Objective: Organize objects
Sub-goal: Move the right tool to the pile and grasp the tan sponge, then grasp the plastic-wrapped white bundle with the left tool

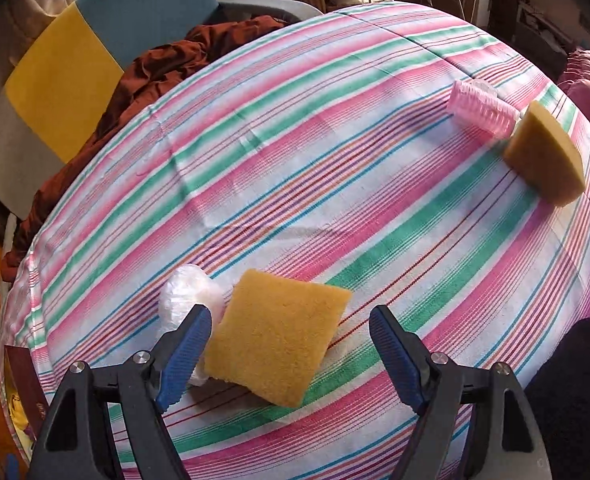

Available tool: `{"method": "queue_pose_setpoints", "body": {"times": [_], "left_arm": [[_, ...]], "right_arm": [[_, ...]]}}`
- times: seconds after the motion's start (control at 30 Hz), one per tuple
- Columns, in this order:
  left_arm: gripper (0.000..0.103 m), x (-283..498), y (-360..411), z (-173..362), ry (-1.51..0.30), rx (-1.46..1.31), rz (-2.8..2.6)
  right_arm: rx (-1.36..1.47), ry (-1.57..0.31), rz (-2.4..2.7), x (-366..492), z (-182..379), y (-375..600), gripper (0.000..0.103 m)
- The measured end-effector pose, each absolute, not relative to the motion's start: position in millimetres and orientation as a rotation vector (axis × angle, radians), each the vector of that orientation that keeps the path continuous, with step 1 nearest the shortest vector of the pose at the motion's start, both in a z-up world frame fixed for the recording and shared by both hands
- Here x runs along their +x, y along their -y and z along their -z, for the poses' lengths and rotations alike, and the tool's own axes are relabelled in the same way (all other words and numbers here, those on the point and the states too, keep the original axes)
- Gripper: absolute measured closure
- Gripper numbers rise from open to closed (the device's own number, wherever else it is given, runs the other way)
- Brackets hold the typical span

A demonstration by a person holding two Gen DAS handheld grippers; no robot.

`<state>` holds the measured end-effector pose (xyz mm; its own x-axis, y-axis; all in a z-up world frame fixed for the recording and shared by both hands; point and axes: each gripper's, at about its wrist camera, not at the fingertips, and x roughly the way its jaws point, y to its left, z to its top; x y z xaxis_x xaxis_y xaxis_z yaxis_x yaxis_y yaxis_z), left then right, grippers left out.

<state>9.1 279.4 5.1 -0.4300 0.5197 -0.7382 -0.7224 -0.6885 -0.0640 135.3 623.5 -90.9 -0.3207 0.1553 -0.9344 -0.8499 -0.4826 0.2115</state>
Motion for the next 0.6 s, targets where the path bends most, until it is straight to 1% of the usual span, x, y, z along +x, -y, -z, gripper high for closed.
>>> {"method": "queue_pose_setpoints", "body": {"times": [0.1, 0.17, 0.2, 0.23, 0.33, 0.43, 0.47, 0.53, 0.6], "left_arm": [[0.003, 11, -294, -1, -0.342, -0.992, -2.103], [0.003, 12, -304, 1, -0.336, -0.998, -2.08], [0.003, 13, -309, 2, -0.334, -1.002, -2.07], [0.003, 14, -315, 3, -0.335, -1.006, -2.061], [0.003, 16, -331, 9, -0.348, -1.016, -2.026], [0.004, 18, -346, 12, -0.356, -1.005, -1.983], [0.007, 20, -354, 13, -0.37, -0.994, -1.97], [0.011, 22, -367, 15, -0.39, -0.979, -1.938], [0.013, 23, -384, 19, -0.417, -0.973, -1.909]], "right_arm": [[-1.244, -1.009, -1.903, 129, 98, -623, 0.02], [-1.256, -0.956, -1.906, 127, 96, -620, 0.021], [-1.251, -0.949, -1.915, 127, 94, -619, 0.024], [-1.238, -0.95, -1.933, 128, 92, -618, 0.04], [-1.206, -0.884, -1.94, 130, 83, -613, 0.048], [-1.112, -0.863, -1.958, 140, 69, -611, 0.048], [-1.082, -0.871, -1.96, 145, 66, -612, 0.048], [-1.022, -0.906, -1.954, 154, 62, -617, 0.048], [-0.964, -0.968, -1.949, 162, 59, -623, 0.048]]}}
